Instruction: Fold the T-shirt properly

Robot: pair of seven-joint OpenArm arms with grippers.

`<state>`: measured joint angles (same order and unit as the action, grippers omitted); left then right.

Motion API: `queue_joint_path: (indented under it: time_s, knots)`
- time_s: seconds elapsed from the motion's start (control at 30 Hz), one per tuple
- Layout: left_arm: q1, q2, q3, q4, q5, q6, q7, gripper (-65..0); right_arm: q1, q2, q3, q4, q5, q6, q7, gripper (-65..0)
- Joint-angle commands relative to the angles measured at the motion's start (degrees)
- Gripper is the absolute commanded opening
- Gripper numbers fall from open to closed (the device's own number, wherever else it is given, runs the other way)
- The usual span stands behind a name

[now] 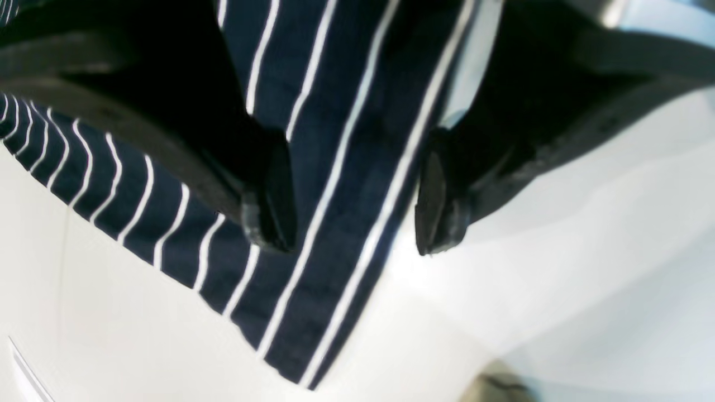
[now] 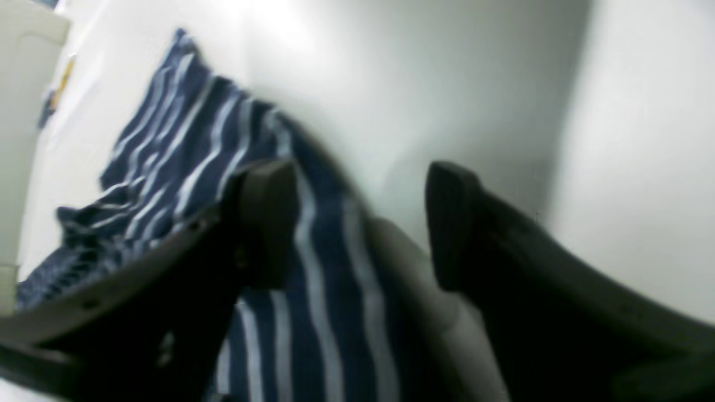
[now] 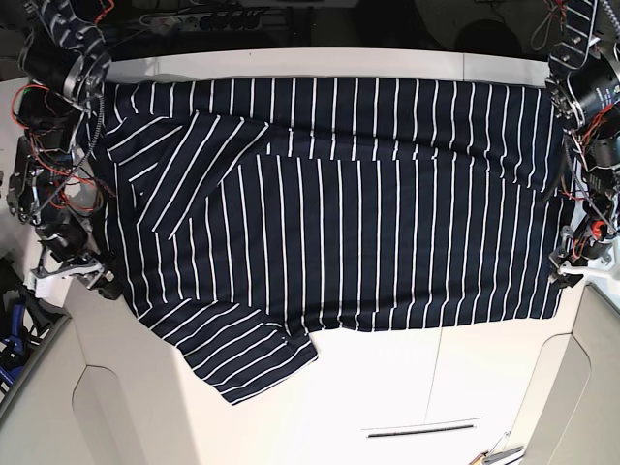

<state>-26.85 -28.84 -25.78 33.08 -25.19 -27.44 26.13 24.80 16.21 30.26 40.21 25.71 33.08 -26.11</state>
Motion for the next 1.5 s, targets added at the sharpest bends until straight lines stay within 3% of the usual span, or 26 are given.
queue_joint_path:
  time_s: [0.0, 0.27, 0.5, 0.57, 0.8, 0.9, 1.0, 1.2, 1.47]
  knots:
    - [-1.6, -0.5, 0.1, 0.4, 0.0, -0.7, 1.6, -27.8, 1.4, -0.1, 0.0, 0.5, 0.2, 0.2, -0.4, -28.1]
    - [-2.8, 0.4, 0.1, 0.4, -0.7, -0.9, 2.8, -27.8, 1.4, -3.0, -1.2, 0.5, 0.2, 0.4, -0.4, -28.1]
    - [-2.9, 1.2, 0.1, 0.4, -0.7, -0.9, 2.7, -29.2, 1.5, -3.0, -9.7, 0.5, 0.2, 0.4, -0.4, -28.5]
    - [-3.1, 0.9, 0.1, 0.4, 0.0, -1.0, 2.8, -34.6, 1.5, -3.0, -11.5, 0.5, 0.2, 0.4, -0.4, -33.6]
    - [-5.7, -0.3, 0.1, 0.4, 0.7, -3.9, 5.7, -51.7, 1.5, -2.2, -12.3, 1.0, 0.1, 0.4, -0.5, -65.0]
    - [-7.5, -0.6, 0.1, 0.4, 0.7, -6.2, 10.4, -65.0, 1.5, -1.6, -12.3, 2.0, 0.0, 0.8, -1.2, -65.0]
    - [-7.9, -0.7, 0.1, 1.1, 0.6, -9.3, 12.4, -65.0, 1.5, -1.4, -12.3, 4.4, 0.0, 0.8, -3.5, -65.0]
    - [-7.8, -0.9, 0.1, 4.2, 0.3, -9.8, 15.3, -65.0, 1.3, -1.2, -12.3, 12.7, 0.2, 0.8, -11.7, -65.0]
    - [-5.6, -4.6, 0.1, 7.9, -10.4, -12.6, 25.5, -65.0, -1.6, 1.6, -12.3, 23.6, 8.5, 0.8, -21.0, -65.0]
